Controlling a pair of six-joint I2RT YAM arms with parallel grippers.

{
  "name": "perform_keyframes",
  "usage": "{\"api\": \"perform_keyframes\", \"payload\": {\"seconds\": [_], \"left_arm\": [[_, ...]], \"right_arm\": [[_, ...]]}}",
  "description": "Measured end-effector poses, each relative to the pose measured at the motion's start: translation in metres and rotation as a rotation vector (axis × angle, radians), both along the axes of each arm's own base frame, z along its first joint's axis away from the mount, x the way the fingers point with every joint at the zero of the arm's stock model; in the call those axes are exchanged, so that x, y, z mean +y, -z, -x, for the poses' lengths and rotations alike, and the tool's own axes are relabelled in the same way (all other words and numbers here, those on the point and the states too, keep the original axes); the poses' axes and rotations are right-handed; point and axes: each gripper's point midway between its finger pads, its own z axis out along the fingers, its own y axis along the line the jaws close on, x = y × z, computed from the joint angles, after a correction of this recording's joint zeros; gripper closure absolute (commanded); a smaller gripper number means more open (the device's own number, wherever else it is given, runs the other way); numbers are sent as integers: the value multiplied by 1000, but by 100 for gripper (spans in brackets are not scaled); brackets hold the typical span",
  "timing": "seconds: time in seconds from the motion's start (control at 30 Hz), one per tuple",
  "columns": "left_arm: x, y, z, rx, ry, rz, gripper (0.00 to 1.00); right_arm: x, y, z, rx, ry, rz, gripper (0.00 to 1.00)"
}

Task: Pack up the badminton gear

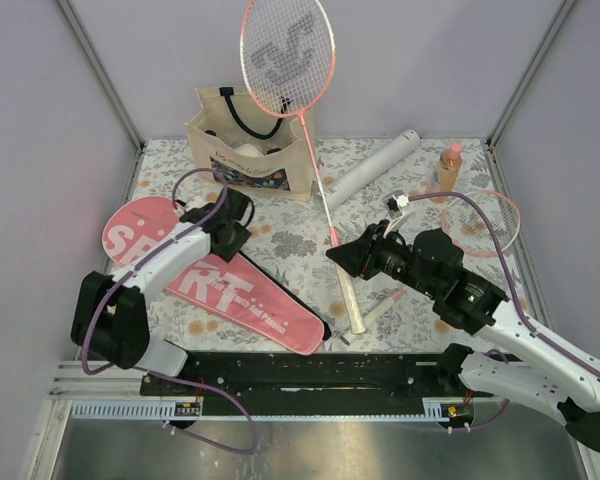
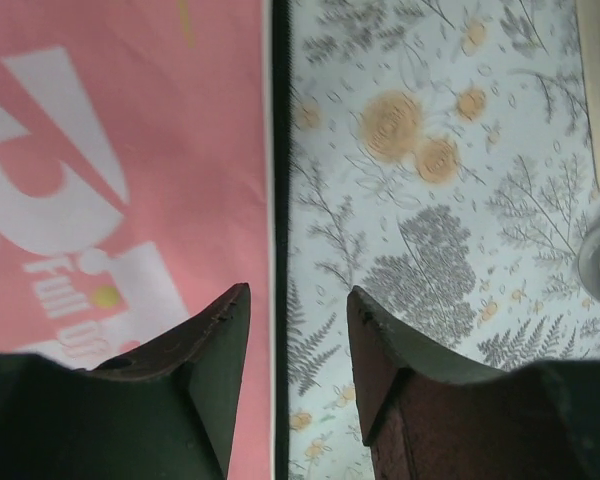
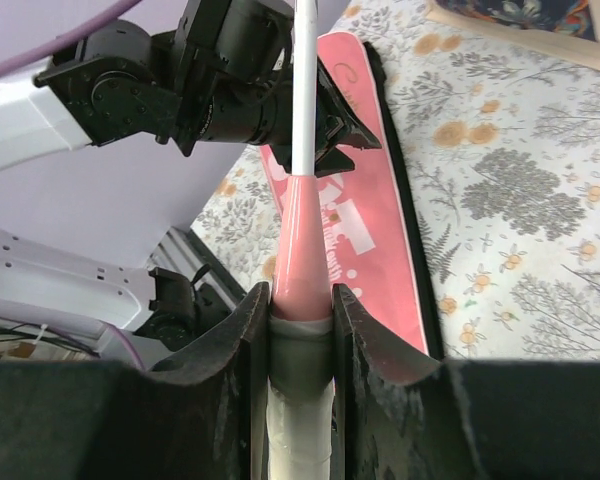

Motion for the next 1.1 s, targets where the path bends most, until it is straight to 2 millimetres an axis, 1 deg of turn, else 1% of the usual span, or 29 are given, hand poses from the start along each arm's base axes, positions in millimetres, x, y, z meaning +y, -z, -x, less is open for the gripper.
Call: {"api": "perform_keyframes", "payload": {"seconds": [0.07,0.17,0.27,0.33,0.4,0.57,0.73,0.83,0.93,1.1], "left_arm": [[-22,-2,-5,5,11,-4,54],[-47,3,-2,31,19,2,57],[-56,19,8,85,-1,-7,57],[-59,31,15,124,-16,-20,57],[-60,38,19,147,-30,-25,57],[-61,45,23,168,-69,-25,55],[-57,64,28,227,-94,-61,53],[-57,73,29,253,-98,-81,53],[-58,76,26,271,-92,-96,58],[-56,78,29,283,-91,-106,76]], "right_arm": [[-6,2,-1,-8,21,14,100],[-16,2,0,-23,52,28,100],[-24,1,1,-37,72,29,100],[-28,-1,2,-43,79,28,100],[-32,-1,3,-49,87,26,100],[-35,3,4,-48,98,34,100],[-37,9,4,-40,105,47,100],[-40,10,3,-42,117,48,100],[-41,10,3,-45,121,46,100],[-42,10,3,-46,122,47,100]]}}
